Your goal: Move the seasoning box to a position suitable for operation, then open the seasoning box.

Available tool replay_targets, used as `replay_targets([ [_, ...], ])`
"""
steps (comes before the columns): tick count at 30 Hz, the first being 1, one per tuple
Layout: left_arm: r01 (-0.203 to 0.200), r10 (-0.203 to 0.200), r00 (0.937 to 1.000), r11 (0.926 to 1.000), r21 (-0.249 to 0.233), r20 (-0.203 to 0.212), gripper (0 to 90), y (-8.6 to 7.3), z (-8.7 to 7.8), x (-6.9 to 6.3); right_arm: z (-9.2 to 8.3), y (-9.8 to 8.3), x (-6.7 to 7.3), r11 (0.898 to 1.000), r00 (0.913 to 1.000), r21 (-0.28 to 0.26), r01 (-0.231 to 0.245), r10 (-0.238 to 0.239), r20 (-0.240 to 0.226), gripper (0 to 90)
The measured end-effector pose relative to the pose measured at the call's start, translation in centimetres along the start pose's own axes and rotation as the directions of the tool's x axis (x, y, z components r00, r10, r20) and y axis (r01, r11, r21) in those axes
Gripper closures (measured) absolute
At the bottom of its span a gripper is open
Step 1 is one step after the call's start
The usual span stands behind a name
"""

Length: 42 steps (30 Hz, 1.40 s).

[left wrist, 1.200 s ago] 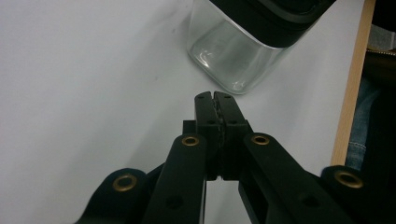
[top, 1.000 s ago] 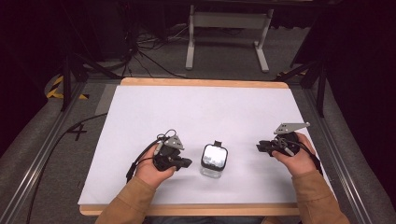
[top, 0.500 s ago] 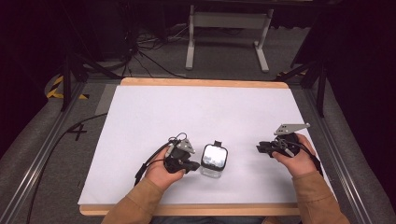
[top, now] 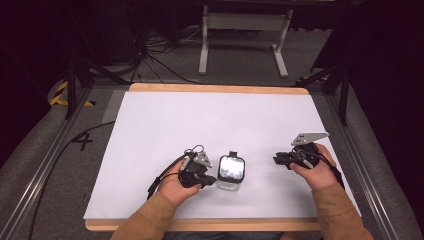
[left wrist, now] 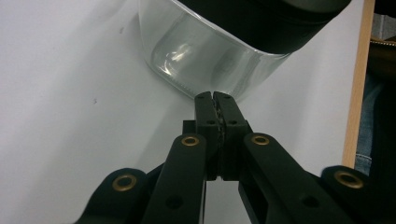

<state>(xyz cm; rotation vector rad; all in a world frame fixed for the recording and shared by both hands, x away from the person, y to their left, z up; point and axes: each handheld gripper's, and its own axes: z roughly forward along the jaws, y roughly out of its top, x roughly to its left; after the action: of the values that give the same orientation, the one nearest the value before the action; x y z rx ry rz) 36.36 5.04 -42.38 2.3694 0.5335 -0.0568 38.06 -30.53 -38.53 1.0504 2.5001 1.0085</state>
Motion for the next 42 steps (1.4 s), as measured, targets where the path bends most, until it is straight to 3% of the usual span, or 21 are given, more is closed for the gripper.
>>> replay_targets([
  [6,-0.022,0.022,0.9996,0.9993,0.029,0.015,88.8,0.4,0.6,-0.5,0.1,0.0,0.1,1.0,1.0,0.0,0.001,-0.001,-0.002,75.0],
  [7,-0.023,0.022,0.9991,0.9987,0.044,0.036,88.7,0.5,0.6,-0.5,0.1,0.0,0.1,1.0,1.0,0.002,0.001,-0.001,-0.004,74.9],
  [8,-0.024,0.024,0.9996,0.9994,0.024,0.018,88.6,0.5,0.9,-0.7,0.1,0.0,0.1,1.0,1.0,0.001,-0.001,0.001,-0.005,74.9],
  [14,-0.02,0.019,0.9995,0.9994,0.03,0.024,86.2,0.5,0.7,-0.5,0.1,0.0,0.2,1.0,1.0,0.004,0.006,-0.006,-0.006,75.8],
  [20,0.015,-0.016,0.9998,0.9995,-0.026,-0.014,81.6,0.4,-1.6,0.2,-0.3,0.2,0.4,1.0,0.9994,-0.018,0.011,-0.011,-0.031,84.1],
  [25,0.044,-0.045,0.9988,0.9951,-0.089,-0.019,77.5,0.3,-4.0,0.7,-0.3,0.4,0.5,0.999,0.9969,-0.048,0.0,-0.004,-0.078,84.6],
  [28,0.06,-0.058,0.9982,0.9875,-0.146,0.014,77.6,0.9,-5.3,0.8,-0.4,0.4,0.5,0.999,0.9968,-0.054,-0.004,-0.001,-0.079,85.5],
  [33,0.019,-0.02,0.9998,0.9844,-0.175,-0.003,77.0,2.9,-6.3,0.0,-0.5,0.4,0.5,0.998,0.9968,-0.061,-0.002,-0.003,-0.08,85.5],
  [42,-0.025,0.027,0.9996,0.987,-0.159,0.007,76.1,6.0,-5.8,0.4,-0.6,0.4,0.4,0.998,0.9967,-0.058,-0.009,0.004,-0.082,84.6],
])
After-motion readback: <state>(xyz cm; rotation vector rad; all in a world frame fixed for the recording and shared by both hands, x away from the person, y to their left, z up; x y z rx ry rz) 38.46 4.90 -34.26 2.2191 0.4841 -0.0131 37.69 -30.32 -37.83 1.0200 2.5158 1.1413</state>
